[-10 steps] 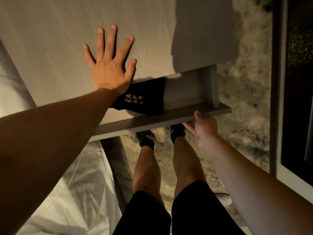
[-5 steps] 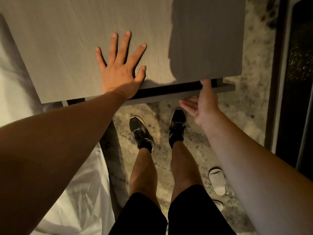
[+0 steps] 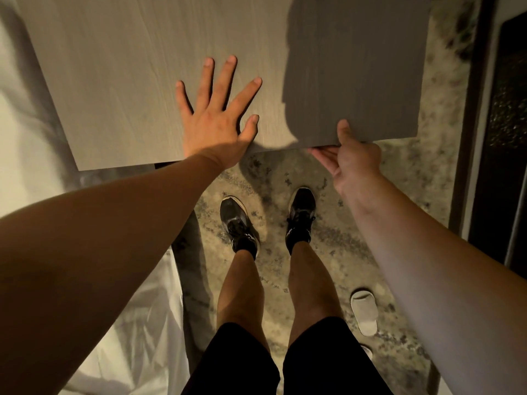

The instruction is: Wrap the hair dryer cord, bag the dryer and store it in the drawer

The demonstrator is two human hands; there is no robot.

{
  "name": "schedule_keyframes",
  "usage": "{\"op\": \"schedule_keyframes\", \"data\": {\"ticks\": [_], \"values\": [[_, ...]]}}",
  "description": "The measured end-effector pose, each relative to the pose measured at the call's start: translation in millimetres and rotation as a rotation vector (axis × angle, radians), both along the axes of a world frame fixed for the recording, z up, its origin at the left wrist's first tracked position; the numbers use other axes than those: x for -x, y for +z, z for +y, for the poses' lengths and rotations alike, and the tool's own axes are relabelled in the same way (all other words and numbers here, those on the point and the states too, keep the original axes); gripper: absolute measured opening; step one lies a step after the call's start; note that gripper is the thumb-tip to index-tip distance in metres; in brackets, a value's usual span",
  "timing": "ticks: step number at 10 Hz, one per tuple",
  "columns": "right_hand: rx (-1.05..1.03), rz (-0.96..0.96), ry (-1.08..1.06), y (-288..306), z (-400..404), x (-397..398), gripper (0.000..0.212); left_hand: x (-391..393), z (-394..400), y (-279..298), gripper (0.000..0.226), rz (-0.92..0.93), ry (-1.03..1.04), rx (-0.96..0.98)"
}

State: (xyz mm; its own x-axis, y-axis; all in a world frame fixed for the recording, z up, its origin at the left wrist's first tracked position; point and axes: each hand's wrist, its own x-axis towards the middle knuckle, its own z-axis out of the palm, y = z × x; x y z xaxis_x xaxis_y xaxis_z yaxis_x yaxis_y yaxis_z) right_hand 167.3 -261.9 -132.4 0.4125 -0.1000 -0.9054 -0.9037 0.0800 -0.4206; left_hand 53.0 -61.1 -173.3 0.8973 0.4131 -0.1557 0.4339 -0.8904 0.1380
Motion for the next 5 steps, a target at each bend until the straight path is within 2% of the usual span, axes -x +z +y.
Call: {"op": "schedule_keyframes", "data": {"ticks": [1,3,5], "values": [[0.009,0.003,0.014,1,0,1,0.043,1,0,0,0.056,-0.009,-0.002,0.009],[-0.003,0.087,0.091,11,4,-3,0.020,0,0,11,0.055,0.088,-0.034,0.044],[-0.004,0.102,0.086,66,25,-1,0.019,-18,4,84,0.062,0.306,0.167,0.462]]}}
